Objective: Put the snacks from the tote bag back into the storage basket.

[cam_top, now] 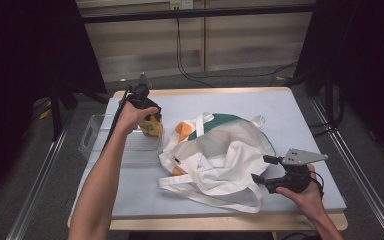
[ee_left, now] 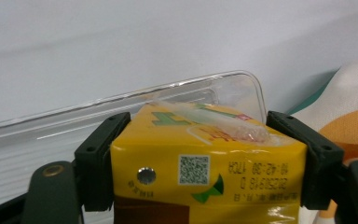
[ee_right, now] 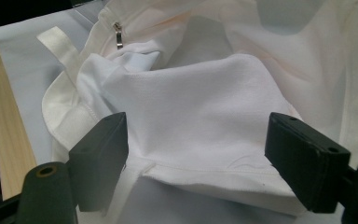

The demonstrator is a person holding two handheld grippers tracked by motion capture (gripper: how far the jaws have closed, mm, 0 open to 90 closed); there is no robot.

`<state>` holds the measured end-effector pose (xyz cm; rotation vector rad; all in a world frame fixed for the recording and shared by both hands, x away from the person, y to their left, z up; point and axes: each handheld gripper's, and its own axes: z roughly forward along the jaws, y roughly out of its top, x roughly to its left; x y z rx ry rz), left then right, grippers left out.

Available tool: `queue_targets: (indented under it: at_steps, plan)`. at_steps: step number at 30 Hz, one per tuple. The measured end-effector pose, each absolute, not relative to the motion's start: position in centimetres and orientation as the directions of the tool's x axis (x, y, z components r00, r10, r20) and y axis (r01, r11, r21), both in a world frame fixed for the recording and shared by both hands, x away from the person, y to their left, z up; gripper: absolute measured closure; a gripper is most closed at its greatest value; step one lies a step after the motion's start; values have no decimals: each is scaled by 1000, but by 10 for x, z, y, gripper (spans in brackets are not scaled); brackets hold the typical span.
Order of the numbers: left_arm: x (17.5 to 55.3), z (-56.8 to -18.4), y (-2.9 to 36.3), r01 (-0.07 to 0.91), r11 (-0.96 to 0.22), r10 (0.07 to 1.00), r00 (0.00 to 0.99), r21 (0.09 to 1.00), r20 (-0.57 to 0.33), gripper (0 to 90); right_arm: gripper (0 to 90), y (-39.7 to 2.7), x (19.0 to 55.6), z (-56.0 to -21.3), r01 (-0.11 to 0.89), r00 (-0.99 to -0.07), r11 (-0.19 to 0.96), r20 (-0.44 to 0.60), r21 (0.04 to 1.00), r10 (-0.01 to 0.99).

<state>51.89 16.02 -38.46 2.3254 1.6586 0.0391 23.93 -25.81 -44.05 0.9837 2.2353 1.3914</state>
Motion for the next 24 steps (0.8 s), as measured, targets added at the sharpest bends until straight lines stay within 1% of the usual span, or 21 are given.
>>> queue_targets:
  at_steps: [1, 2, 3, 4, 5, 7, 8, 10, 13, 14, 16, 20, 21, 23, 24]
  plan:
    - [519, -385, 160, 922, -299, 930, 339, 245, -141, 223, 214, -258, 239, -441, 381, -707, 285, 79, 880, 702]
    - [519, -386, 160, 912, -337, 917, 374, 236, -137, 208, 214, -258, 239, -440, 379, -709, 289, 75, 879, 701]
    - [519, -386, 160, 912, -337, 917, 374, 236, -137, 197, 214, -258, 239, -441, 377, -710, 290, 73, 880, 701]
    - [518, -386, 160, 907, -346, 915, 383, 240, -129, 172, 213, -258, 239, -441, 379, -711, 291, 75, 879, 700]
    - [518, -385, 161, 903, -354, 909, 393, 242, -140, 150, 213, -258, 239, -441, 379, -711, 292, 74, 878, 699]
    - [518, -384, 164, 896, -371, 898, 413, 243, -154, 144, 213, -258, 239, -442, 380, -711, 292, 75, 878, 699]
    - [517, -382, 167, 890, -374, 896, 419, 260, -148, 118, 214, -258, 239, -442, 380, -712, 293, 75, 877, 699]
    - [515, -380, 171, 883, -380, 888, 432, 275, -159, 114, 213, -258, 239, -441, 381, -712, 292, 77, 877, 698]
    - [514, -377, 173, 882, -388, 885, 438, 269, -160, 114, 214, -257, 239, -441, 381, -713, 294, 76, 877, 697]
    - [513, -375, 177, 876, -403, 881, 449, 264, -146, 115, 213, -256, 239, -441, 381, -712, 293, 77, 877, 698]
    - [513, -375, 179, 875, -397, 881, 448, 277, -153, 119, 214, -255, 239, -442, 380, -715, 295, 76, 877, 695]
    - [512, -376, 180, 872, -407, 874, 458, 271, -160, 135, 213, -255, 240, -442, 383, -715, 298, 77, 874, 694]
    - [512, -376, 180, 872, -407, 874, 458, 271, -160, 150, 213, -255, 240, -442, 383, -715, 298, 77, 874, 694]
    - [512, -377, 178, 865, -417, 868, 470, 279, -159, 217, 213, -255, 241, -443, 383, -715, 297, 76, 875, 695]
    - [512, -377, 176, 866, -417, 870, 468, 276, -153, 228, 213, -255, 241, -443, 383, -715, 298, 76, 875, 695]
